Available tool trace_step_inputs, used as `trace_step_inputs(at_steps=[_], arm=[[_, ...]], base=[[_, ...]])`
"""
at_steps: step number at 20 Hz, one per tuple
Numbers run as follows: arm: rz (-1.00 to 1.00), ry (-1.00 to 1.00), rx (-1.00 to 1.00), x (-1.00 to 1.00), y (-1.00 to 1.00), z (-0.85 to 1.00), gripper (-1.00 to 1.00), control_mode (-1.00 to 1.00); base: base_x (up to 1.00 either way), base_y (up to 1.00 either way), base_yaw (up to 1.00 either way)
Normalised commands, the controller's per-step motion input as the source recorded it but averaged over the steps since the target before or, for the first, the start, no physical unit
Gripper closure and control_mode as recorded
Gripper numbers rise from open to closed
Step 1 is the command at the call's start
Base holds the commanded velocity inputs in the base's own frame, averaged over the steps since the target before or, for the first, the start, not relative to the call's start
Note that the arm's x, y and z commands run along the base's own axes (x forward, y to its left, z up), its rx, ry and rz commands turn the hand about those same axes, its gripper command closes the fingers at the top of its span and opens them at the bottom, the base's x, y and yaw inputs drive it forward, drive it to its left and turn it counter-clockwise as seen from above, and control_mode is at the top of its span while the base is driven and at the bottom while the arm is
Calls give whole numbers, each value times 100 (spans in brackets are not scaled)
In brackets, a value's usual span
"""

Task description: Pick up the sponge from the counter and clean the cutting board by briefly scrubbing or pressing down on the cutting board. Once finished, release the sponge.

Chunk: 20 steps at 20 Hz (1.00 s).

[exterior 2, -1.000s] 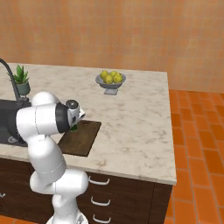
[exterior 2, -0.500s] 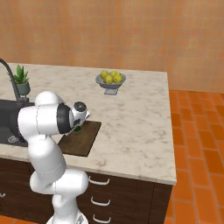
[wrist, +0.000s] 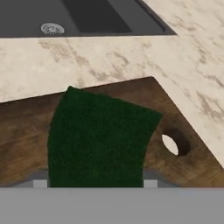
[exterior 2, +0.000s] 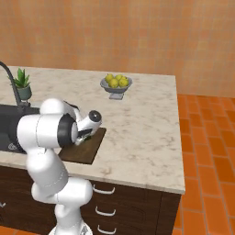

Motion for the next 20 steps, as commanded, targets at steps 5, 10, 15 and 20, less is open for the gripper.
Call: trace_step_inputs(at_steps=[5, 10, 15, 20], arm=[[4, -2, 1, -28, -74, -20, 100, -100], [2, 11, 0, -13, -24, 33, 100, -100], [3, 26, -41, -11, 37, 43, 100, -100], [8, 24, -29, 0, -21, 70, 100, -100]], base=[[0, 0, 0], [0, 0, 0], [0, 0, 0], [0, 0, 0]])
